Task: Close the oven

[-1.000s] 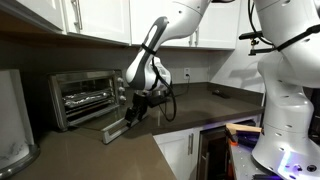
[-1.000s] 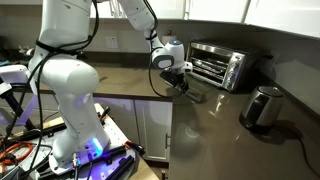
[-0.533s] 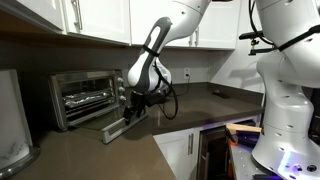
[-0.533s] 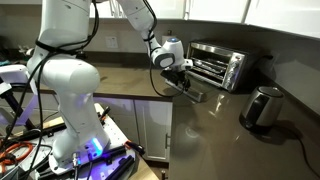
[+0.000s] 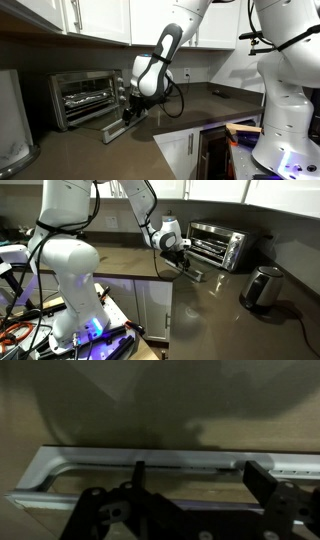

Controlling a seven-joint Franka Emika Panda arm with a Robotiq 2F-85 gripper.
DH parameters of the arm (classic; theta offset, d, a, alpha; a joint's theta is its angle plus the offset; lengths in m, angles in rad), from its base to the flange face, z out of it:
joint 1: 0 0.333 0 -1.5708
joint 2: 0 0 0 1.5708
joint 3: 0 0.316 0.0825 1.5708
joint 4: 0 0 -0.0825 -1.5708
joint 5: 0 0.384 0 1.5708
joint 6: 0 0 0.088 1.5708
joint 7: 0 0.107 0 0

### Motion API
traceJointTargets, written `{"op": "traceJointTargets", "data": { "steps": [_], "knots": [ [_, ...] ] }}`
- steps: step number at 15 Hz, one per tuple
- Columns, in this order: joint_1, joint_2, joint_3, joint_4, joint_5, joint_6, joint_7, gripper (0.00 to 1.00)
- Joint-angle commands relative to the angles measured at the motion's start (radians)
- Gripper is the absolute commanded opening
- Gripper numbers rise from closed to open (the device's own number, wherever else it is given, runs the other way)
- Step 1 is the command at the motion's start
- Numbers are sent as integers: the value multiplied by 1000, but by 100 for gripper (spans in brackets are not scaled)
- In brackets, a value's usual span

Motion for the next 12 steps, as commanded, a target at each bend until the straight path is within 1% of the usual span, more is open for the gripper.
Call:
{"op": "traceJointTargets", "data": {
  "steps": [1, 2, 6, 7, 8, 10, 11, 12],
  "knots": [
    [-11, -31, 13, -12, -70, 9, 59, 100],
    [-25, -43, 32, -20, -72, 16, 50, 100],
    [24, -102, -8, -60, -130, -3, 85, 100],
    [22, -121, -2, -70, -143, -6, 86, 100],
    [-6, -146, 35, -86, -142, -6, 67, 100],
    [-33, -198, 77, -121, -138, -28, 55, 100],
    [-28, -219, 75, -133, -147, -44, 68, 100],
    [15, -241, 41, -150, -120, -57, 54, 100]
  ]
}}
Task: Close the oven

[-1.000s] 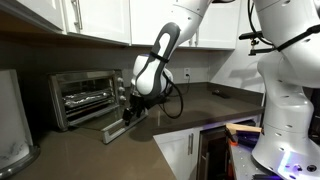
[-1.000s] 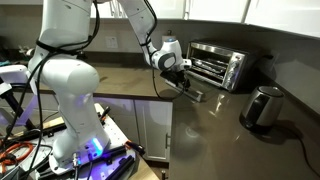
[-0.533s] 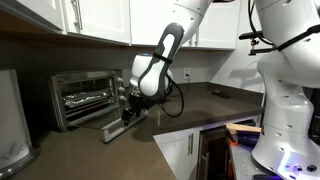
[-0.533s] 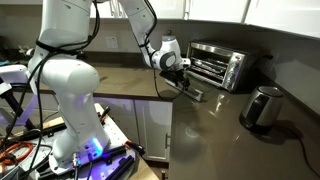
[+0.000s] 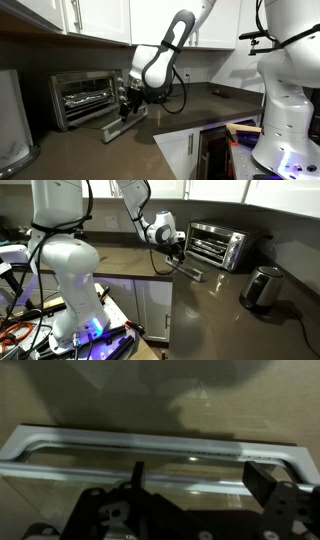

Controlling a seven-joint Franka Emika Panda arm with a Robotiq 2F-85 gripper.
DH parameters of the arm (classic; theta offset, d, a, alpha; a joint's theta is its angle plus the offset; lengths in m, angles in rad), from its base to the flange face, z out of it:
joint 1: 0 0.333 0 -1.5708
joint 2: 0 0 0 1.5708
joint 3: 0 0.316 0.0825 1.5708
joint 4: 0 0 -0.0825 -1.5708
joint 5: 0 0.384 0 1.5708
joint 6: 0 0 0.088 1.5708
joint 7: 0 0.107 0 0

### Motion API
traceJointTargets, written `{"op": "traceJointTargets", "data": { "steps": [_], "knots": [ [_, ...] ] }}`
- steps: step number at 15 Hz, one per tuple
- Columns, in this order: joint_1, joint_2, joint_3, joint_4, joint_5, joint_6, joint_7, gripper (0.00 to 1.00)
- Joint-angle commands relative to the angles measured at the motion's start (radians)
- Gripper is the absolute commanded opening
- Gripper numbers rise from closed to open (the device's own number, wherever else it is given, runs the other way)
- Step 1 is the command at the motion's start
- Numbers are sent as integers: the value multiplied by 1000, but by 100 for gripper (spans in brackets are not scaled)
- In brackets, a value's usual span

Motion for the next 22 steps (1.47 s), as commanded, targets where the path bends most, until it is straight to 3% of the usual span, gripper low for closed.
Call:
{"op": "traceJointTargets", "data": {
  "steps": [1, 3, 4, 7, 11, 17, 22],
  "knots": [
    [25, -118, -18, -81, -21, -56, 10, 100],
    [17, -149, -7, -97, -5, -74, -5, 100],
    [-61, -164, 68, -105, -35, -82, 14, 100],
    [-128, -179, 155, -125, 13, -86, -13, 100],
    [-243, -152, 284, -113, 159, -76, -125, 100],
    [-364, -90, 350, -61, 273, -99, -245, 100],
    [-419, -23, 354, -4, 251, -104, -267, 100]
  ]
}}
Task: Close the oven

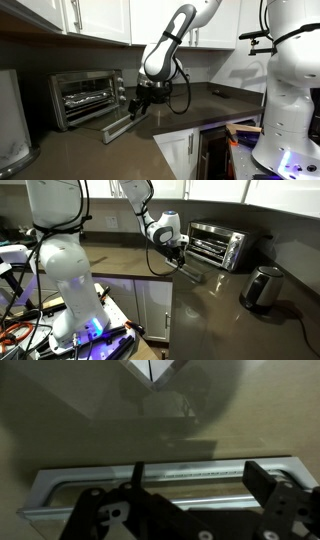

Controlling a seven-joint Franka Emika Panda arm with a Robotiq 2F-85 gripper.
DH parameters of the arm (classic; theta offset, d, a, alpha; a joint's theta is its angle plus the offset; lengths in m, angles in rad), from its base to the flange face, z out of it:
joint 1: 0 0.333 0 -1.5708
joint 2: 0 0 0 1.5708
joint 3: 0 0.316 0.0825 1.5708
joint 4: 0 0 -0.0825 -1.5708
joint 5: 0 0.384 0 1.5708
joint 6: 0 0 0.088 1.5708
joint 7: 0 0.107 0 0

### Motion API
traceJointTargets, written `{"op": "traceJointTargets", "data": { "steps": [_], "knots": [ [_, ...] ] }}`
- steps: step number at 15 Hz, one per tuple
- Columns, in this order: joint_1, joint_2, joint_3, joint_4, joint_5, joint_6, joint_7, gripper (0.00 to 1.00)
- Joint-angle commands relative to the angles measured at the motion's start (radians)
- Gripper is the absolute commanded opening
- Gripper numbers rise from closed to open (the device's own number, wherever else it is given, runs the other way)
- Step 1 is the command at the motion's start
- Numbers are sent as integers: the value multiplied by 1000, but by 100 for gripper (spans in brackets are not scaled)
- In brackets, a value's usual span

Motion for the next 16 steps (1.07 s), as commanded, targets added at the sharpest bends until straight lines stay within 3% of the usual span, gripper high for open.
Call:
{"op": "traceJointTargets", "data": {
  "steps": [1, 11, 16],
  "knots": [
    [-49, 56, 28, 61, 23, -16, -58, 100],
    [-50, 101, 13, 118, -20, 17, -34, 100],
    [-95, 115, 72, 133, 30, -7, -80, 100]
  ]
}}
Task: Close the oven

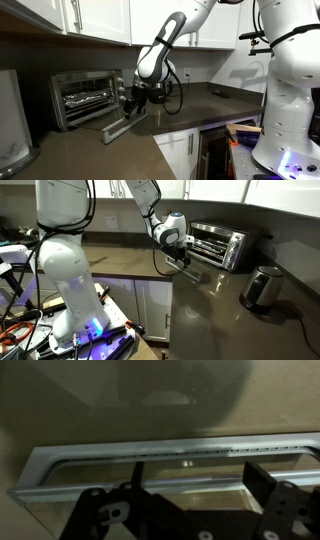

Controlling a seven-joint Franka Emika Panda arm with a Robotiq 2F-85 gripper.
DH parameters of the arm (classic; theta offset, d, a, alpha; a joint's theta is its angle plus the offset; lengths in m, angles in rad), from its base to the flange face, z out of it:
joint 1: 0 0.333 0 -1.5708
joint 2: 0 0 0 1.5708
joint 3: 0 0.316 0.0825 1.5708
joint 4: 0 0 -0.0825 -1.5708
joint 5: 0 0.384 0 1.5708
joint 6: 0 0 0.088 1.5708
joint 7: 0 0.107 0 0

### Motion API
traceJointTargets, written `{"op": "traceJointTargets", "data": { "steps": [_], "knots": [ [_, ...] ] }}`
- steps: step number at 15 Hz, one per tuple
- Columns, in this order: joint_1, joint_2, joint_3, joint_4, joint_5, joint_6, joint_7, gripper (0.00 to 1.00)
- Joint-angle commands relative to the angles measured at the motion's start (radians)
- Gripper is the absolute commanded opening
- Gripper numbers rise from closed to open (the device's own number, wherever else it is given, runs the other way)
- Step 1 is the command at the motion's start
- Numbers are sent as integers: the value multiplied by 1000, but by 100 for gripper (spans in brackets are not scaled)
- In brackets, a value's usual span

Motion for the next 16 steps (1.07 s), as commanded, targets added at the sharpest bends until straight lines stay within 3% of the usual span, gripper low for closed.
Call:
{"op": "traceJointTargets", "data": {
  "steps": [1, 6, 8, 16],
  "knots": [
    [-61, 24, 69, 23, 46, -14, -69, 100],
    [-92, 43, 105, 28, 47, -20, -83, 100],
    [-56, 50, 56, 28, 2, -1, -40, 100],
    [-6, 61, -19, 39, -50, 23, -1, 100]
  ]
}}
